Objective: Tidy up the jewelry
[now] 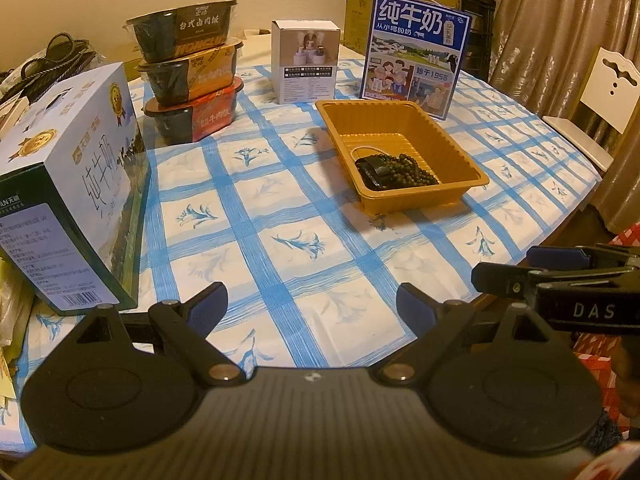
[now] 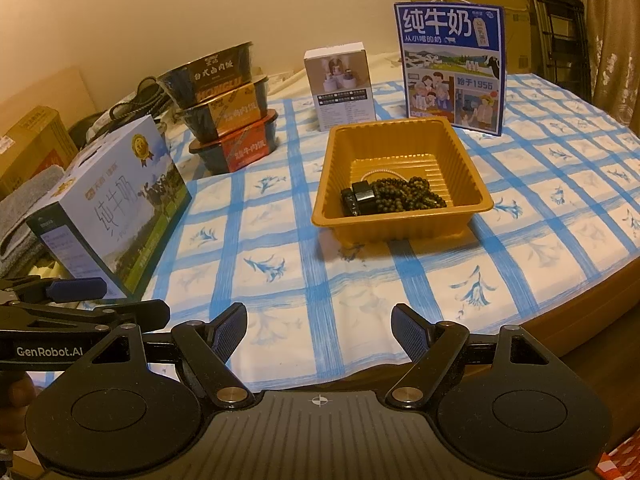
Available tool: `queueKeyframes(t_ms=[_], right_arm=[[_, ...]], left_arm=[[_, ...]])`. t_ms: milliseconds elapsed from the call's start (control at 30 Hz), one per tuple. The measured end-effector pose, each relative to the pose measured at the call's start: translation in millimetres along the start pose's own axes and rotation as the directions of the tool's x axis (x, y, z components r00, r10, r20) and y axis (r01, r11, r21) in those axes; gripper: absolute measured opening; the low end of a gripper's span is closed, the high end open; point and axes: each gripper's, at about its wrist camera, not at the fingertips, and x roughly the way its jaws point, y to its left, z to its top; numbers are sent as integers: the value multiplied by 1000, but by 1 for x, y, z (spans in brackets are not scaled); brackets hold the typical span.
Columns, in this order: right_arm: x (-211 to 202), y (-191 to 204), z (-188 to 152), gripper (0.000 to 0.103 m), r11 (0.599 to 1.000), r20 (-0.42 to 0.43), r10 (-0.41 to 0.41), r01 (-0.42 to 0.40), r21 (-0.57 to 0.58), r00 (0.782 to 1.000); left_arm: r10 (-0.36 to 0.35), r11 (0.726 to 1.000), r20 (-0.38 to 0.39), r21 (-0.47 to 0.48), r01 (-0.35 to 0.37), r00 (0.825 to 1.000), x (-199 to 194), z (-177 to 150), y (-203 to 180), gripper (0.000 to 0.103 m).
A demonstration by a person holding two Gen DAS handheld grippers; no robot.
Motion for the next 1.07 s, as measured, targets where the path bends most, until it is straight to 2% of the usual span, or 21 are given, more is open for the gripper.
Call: queueKeyframes(t_ms=[1067], right_arm=[[0, -5, 2, 79, 1000, 9, -4, 4, 4, 1000]], left_arm=[[-6, 1000, 6, 18, 6, 1000, 4, 4, -6, 90]])
